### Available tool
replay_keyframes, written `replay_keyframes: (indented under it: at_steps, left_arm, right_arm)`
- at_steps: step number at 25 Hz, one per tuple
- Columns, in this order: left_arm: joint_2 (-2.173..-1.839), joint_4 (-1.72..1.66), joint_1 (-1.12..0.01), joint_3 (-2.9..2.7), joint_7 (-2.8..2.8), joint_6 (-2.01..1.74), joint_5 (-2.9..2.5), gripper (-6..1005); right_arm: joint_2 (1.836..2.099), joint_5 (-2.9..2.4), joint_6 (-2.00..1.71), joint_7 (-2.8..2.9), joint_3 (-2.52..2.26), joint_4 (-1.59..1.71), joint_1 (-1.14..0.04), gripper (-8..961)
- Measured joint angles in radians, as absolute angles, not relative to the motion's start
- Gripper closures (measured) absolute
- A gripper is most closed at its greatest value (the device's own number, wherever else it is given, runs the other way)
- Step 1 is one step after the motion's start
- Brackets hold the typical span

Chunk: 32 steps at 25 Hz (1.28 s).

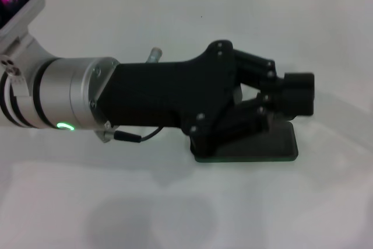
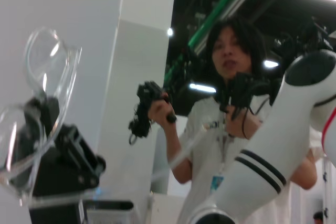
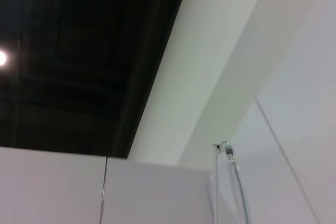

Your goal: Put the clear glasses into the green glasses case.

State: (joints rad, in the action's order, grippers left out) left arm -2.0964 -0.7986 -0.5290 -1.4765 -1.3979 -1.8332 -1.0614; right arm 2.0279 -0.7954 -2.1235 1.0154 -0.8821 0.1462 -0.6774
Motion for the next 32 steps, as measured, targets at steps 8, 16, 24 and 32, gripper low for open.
replay_keyframes:
  at_steps: [8, 16, 24, 32]
  left_arm:
    - [-2.1, -0.776, -0.551, -1.484, -1.376, -1.821, -1.002, 896]
    - [-2.1, -0.755, -0.563, -1.487, -1.355, -1.819, -0.97, 904]
    - [-2.099, -0.751, -0.562, -1.488, -1.352, -1.819, -0.954, 904]
    - [-2.098, -0.747, -0.557, -1.482, -1.344, -1.815, -0.938, 904]
  right_arm:
    - [2.028, -0.797, -2.083, 0.967, -0.978, 0.074, -0.731, 884]
    - [2.028, -0.798, -2.059, 0.966, -1.031, 0.06, -0.747, 884]
    - [2.028, -0.798, -2.048, 0.965, -1.077, 0.057, -0.739, 885]
    - [2.028, -0.798, -2.035, 0.944, -1.165, 0.068, -0.738, 885]
